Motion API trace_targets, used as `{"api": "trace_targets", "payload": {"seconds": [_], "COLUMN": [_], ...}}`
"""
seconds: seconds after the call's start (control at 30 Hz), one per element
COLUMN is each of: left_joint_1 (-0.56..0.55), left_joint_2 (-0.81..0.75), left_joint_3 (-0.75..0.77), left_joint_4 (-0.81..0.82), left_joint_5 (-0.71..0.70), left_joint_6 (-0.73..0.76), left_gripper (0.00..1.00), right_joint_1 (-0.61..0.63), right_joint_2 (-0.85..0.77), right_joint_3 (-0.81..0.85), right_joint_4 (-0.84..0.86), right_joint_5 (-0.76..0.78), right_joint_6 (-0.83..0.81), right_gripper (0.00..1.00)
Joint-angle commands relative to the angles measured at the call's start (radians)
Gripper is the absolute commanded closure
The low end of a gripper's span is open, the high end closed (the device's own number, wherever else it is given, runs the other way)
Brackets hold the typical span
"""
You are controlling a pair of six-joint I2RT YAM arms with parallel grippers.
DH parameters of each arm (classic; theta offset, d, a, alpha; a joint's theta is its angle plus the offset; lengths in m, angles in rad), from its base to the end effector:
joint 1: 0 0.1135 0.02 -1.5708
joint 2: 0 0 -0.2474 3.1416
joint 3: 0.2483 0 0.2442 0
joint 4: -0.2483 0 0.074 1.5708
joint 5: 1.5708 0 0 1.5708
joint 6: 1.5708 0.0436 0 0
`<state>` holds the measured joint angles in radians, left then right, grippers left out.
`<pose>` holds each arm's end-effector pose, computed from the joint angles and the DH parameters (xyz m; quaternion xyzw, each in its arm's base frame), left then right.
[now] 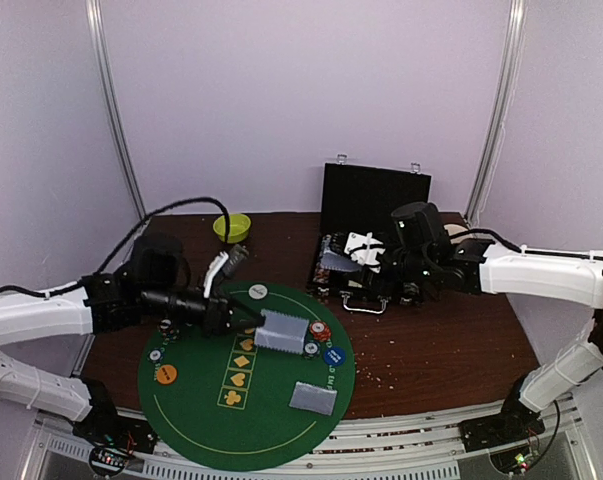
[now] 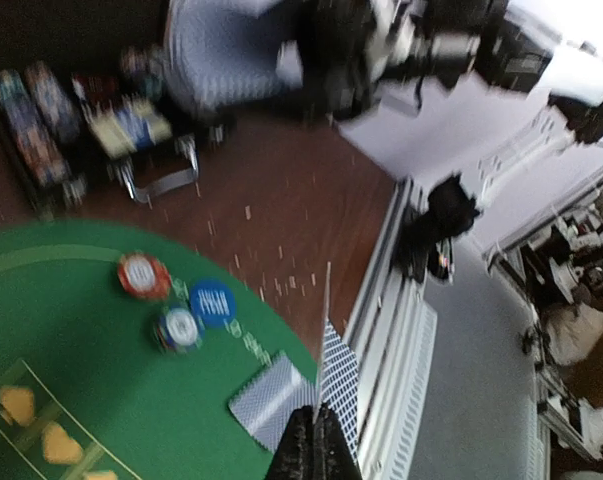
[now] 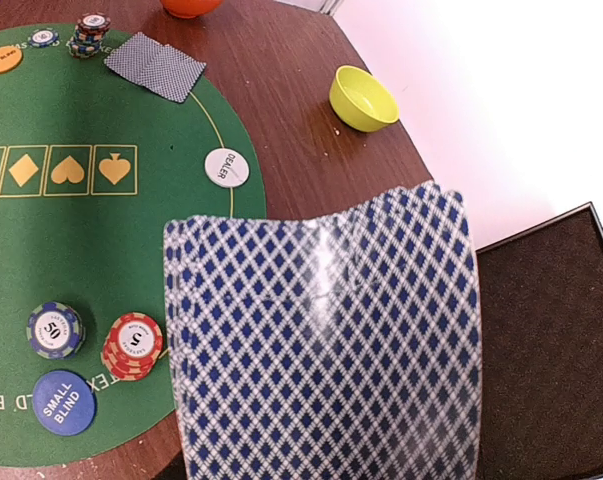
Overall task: Distribute texas hold em gaming equipment
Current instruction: Pick up the poker card from the face-down deck piles, then distribute the poker card in the small blind area.
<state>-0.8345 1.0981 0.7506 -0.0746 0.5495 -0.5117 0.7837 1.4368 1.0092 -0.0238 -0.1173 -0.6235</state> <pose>0.1522 -0.2019 0.2640 0.2753 0.7739 -0.5041 0.2669 0.2321 0.2385 0.2640 -0.5710 0.6249 0.0919 0.5243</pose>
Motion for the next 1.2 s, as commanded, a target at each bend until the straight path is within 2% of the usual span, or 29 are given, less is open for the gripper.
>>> {"api": "trace_targets", "payload": {"seconds": [0.0, 0.2, 0.33, 0.93, 1.17], "left_joint_1": [-0.092, -0.172, -0.196, -0.195, -0.192], "left_joint_2": [0.053, 0.305, 0.413, 0.656, 0.652], "left_joint_3": [-0.113, -0.184, -0.178, -0.181, -0.205], "left_joint_4": [0.100, 0.473, 0.620, 0.696, 0.697], "left_joint_5": [0.050, 0.095, 0.120, 0.125, 0.102], "left_joint_6": [-0.141, -0.302, -0.338, -0.493, -0.520], "left_gripper": [1.00, 1.00, 1.00, 1.00, 1.00], "right_joint_1": [-0.005, -0.006, -0.004, -0.004, -0.004], "right_joint_2": [-0.047, -0.071, -0.090, -0.120, -0.120], "right_joint_3": [-0.011, -0.039, -0.047, -0.066, -0.064], "right_joint_4": [0.008, 0.007, -0.005, -0.015, -0.019], "right_joint_5": [0.023, 0.005, 0.000, -0.016, -0.023], "right_joint_6": [0.016, 0.027, 0.030, 0.025, 0.025], "right_gripper": [0.53, 0.53, 0.53, 0.52, 0.52]}}
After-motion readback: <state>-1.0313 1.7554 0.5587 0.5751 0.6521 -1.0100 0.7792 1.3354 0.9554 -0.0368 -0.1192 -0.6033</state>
